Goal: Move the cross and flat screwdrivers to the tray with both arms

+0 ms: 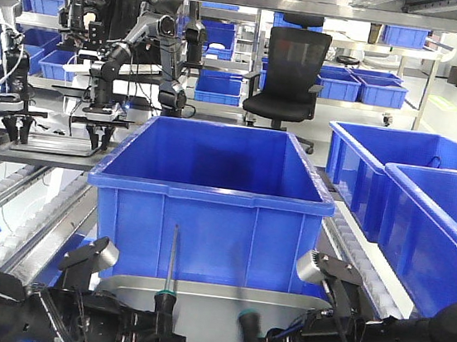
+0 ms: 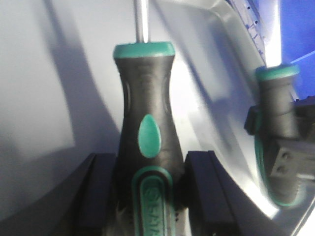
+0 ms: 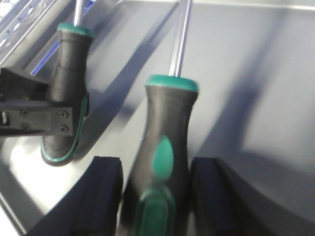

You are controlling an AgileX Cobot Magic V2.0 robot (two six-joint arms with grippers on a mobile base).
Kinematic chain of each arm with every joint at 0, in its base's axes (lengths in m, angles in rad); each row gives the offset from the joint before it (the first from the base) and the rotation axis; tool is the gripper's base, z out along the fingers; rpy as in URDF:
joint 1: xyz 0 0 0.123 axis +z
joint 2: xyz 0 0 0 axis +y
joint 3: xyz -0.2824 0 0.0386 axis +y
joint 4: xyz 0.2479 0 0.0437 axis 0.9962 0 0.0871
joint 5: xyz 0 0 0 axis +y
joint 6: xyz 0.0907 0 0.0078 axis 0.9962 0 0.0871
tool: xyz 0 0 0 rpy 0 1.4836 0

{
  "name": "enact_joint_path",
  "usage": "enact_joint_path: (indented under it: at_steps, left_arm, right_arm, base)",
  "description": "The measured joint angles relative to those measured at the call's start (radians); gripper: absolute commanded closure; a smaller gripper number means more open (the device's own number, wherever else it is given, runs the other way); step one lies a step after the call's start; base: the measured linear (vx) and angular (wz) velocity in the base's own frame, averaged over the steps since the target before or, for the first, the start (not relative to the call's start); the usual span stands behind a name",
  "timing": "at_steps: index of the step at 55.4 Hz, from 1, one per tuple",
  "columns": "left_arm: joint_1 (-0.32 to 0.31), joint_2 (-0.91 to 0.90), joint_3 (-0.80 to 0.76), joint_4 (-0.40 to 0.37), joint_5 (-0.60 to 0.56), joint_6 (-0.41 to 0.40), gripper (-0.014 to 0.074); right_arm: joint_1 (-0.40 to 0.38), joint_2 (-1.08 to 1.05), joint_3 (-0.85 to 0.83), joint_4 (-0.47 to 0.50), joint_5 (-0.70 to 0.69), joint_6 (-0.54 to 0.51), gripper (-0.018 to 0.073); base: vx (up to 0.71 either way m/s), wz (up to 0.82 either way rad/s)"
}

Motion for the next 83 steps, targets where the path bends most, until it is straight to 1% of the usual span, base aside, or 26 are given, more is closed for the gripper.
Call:
enact_joint_path:
  at_steps: [7, 26, 36, 42, 46, 50, 53, 54, 57, 58, 60, 62, 63, 64, 68, 73, 75, 79, 83]
  left_arm:
    - [0.0, 0.0, 0.0, -0.001, 0.001, 0.03, 0.02]
    - [0.0, -0.005, 0.0, -0.003, 0.008, 0.083, 0.0082]
    - [0.0, -0.061, 0.0, -0.005, 0.008, 0.096, 0.0074]
    - [0.0, -0.114, 0.0, -0.005, 0.008, 0.097, 0.0084]
    - [0.0, -0.158, 0.0, -0.004, 0.009, 0.097, 0.0111]
    - [0.0, -0.21, 0.0, 0.001, 0.017, 0.097, 0.0169]
    - [0.0, -0.264, 0.0, 0.017, 0.029, 0.097, 0.0253]
    - [0.0, -0.284, 0.0, 0.026, 0.034, 0.097, 0.0287]
    - [0.0, -0.339, 0.0, 0.06, 0.048, 0.097, 0.039]
    - [0.0, -0.361, 0.0, 0.077, 0.055, 0.097, 0.043]
    - [0.0, -0.397, 0.0, 0.11, 0.066, 0.097, 0.05]
    - [0.0, -0.435, 0.0, 0.158, 0.082, 0.097, 0.0568]
    - [0.0, -0.457, 0.0, 0.176, 0.09, 0.096, 0.0595]
    - [0.0, -0.472, 0.0, 0.205, 0.096, 0.095, 0.0605]
    - [0.0, -0.557, 0.0, 0.307, 0.13, 0.071, 0.0602]
    - [0.0, -0.664, 0.013, 0.463, 0.164, -0.006, 0.0595]
    - [0.0, -0.714, 0.035, 0.508, 0.167, -0.047, 0.0595]
    - [0.0, -0.821, 0.096, 0.602, 0.171, -0.112, 0.0595]
    - [0.0, -0.916, 0.178, 0.655, 0.167, -0.146, 0.0595]
  right_arm:
    - [0.0, 0.0, -0.002, 0.0, 0.001, 0.0, 0.0125]
    - [0.0, 0.0, -0.002, 0.0, 0.006, 0.0, 0.0126]
    - [0.0, 0.0, -0.002, -0.002, 0.014, 0.0, 0.0126]
    - [0.0, -0.005, -0.002, -0.003, 0.035, 0.0, 0.0132]
    - [0.0, -0.024, -0.002, -0.005, 0.051, 0.0, 0.0151]
    - [0.0, -0.067, -0.002, -0.012, 0.065, 0.0, 0.0205]
    - [0.0, -0.113, -0.002, -0.029, 0.074, 0.0, 0.0272]
    - [0.0, -0.133, -0.002, -0.037, 0.078, 0.001, 0.0293]
    - [0.0, -0.193, -0.002, -0.067, 0.091, 0.012, 0.0405]
    - [0.0, -0.21, -0.002, -0.077, 0.095, 0.015, 0.0431]
    - [0.0, -0.262, -0.002, -0.11, 0.107, 0.025, 0.0512]
    - [0.0, -0.31, -0.002, -0.142, 0.116, 0.039, 0.0577]
    - [0.0, -0.341, -0.002, -0.163, 0.121, 0.048, 0.0574]
    - [0.0, -0.372, -0.002, -0.184, 0.129, 0.057, 0.0573]
    - [0.0, -0.492, -0.002, -0.263, 0.143, 0.091, 0.0571]
    - [0.0, -0.645, 0.034, -0.359, 0.131, 0.122, 0.057]
    - [0.0, -0.721, 0.063, -0.389, 0.113, 0.13, 0.057]
    - [0.0, -0.871, 0.157, -0.424, 0.065, 0.143, 0.0569]
    - [0.0, -1.043, 0.255, -0.438, 0.004, 0.149, 0.0568]
  base:
    - [0.0, 0.0]
    - [0.0, 0.0]
    - [0.0, 0.0]
    - [0.0, 0.0]
    - [0.0, 0.0]
    - [0.0, 0.0]
    - [0.0, 0.0]
    - [0.0, 0.0]
    - [0.0, 0.0]
    - [0.0, 0.0]
    - [0.0, 0.0]
    - [0.0, 0.0]
    - [0.0, 0.0]
    - [0.0, 0.0]
    - [0.0, 0.0]
    - [0.0, 0.0]
    - [0.0, 0.0]
    - [0.0, 0.0]
    - [0.0, 0.0]
